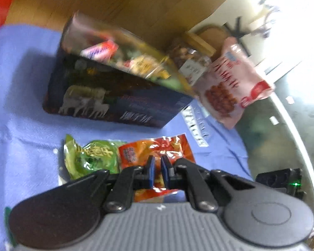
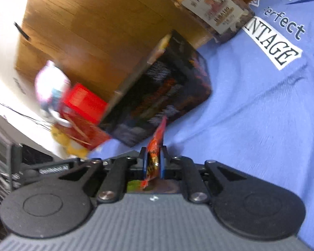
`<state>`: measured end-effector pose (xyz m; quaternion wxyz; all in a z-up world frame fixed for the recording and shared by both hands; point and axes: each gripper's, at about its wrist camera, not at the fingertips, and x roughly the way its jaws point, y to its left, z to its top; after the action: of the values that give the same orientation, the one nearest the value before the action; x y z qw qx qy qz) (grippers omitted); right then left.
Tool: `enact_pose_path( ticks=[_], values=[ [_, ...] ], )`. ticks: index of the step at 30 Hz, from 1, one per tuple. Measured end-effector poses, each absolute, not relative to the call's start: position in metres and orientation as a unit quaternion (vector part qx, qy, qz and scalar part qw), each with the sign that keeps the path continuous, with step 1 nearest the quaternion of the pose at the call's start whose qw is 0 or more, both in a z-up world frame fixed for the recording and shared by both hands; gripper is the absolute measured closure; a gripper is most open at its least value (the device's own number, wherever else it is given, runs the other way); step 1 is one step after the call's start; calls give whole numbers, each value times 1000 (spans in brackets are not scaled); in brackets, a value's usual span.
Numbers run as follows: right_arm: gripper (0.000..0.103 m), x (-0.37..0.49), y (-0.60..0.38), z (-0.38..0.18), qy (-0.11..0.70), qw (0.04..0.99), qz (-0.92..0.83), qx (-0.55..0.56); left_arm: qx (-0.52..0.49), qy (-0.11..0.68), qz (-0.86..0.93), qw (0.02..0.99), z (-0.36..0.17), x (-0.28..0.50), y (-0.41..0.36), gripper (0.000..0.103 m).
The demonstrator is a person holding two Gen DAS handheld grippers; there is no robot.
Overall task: Organize snacks
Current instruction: 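Drop the red packets into the black box with both tools, then grasp a green packet with the left tool while the right tool grasps another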
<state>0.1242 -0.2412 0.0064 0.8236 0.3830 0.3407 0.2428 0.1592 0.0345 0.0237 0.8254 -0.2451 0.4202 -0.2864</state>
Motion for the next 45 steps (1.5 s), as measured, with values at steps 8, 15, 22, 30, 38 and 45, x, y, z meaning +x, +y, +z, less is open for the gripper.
enact_pose_path(
  ticks=[8, 15, 22, 30, 38, 45],
  values=[
    [89, 149, -239, 53, 273, 817, 285, 420, -278, 356, -282, 846, 66, 161, 62, 27],
    [88, 213, -203, 63, 279, 831, 282, 391, -260, 340, -241, 871, 83, 213, 66, 70],
    [74, 228, -141, 66, 291, 923, 215, 134, -144, 360, -142, 911, 73, 243, 51, 62],
    [73, 143, -179, 66, 250, 925, 245, 150, -155, 323, -157, 920, 80, 182, 85, 58],
    [73, 139, -194, -3, 370, 858, 227, 274, -178, 426, -190, 866, 20, 167, 81, 38],
    [92, 132, -199, -15, 372, 847, 209, 318, -195, 455, -237, 836, 3, 167, 53, 77]
  ],
)
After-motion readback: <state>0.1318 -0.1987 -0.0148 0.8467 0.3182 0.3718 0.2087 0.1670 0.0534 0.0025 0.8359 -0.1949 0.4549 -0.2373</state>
